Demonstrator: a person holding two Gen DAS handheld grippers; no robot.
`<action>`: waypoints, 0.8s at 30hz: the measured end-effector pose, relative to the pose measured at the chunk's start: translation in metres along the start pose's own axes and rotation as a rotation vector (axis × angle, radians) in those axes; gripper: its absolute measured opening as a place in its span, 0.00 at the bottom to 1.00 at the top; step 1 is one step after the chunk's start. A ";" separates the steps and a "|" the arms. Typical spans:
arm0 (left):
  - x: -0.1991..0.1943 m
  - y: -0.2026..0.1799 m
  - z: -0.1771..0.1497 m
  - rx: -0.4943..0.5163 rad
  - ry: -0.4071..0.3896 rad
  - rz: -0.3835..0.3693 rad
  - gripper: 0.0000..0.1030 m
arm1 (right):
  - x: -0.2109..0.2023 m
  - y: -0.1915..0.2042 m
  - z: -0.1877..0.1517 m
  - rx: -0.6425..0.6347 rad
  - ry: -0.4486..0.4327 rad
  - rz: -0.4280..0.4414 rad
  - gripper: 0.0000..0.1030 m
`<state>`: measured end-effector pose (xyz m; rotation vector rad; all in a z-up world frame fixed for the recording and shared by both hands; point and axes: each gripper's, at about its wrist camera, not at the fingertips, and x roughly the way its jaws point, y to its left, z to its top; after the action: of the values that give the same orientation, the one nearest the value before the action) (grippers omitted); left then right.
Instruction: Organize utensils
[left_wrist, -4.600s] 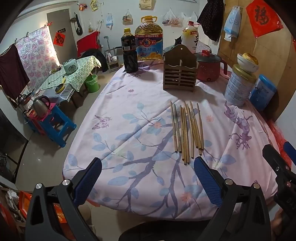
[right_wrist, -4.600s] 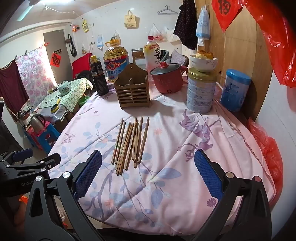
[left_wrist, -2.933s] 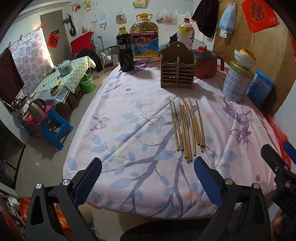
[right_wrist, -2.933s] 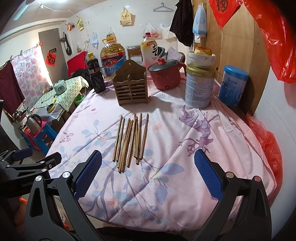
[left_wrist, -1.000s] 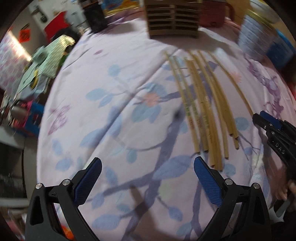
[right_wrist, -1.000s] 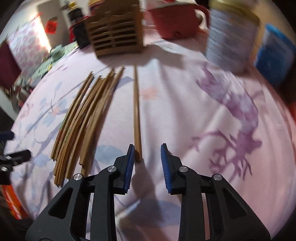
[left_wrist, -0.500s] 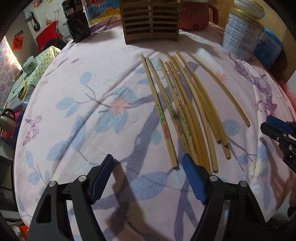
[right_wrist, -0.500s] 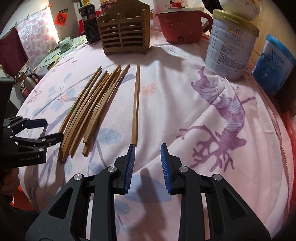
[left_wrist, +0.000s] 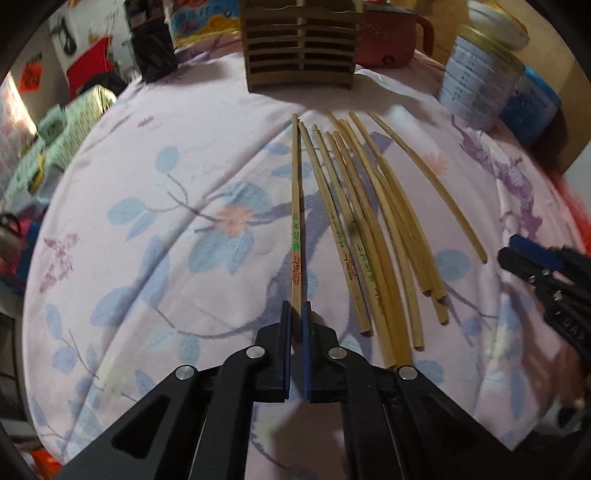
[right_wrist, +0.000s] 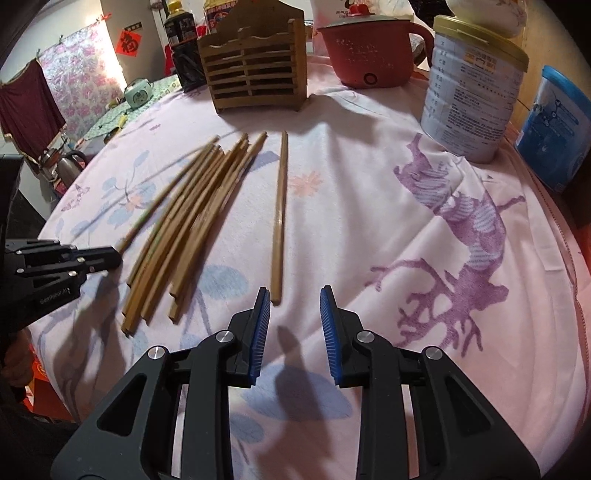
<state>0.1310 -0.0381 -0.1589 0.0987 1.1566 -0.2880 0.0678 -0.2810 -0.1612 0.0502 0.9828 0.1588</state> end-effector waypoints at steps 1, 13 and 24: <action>-0.003 0.002 0.001 -0.009 -0.002 -0.009 0.05 | 0.001 0.002 0.002 0.000 -0.004 0.012 0.28; -0.071 0.014 0.029 0.024 -0.109 0.040 0.05 | 0.020 0.009 -0.001 0.003 -0.029 -0.017 0.07; -0.144 0.019 0.096 0.087 -0.259 0.004 0.05 | -0.086 0.014 0.081 0.019 -0.293 0.013 0.06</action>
<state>0.1677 -0.0162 0.0100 0.1356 0.8868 -0.3371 0.0869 -0.2780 -0.0441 0.0948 0.6918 0.1495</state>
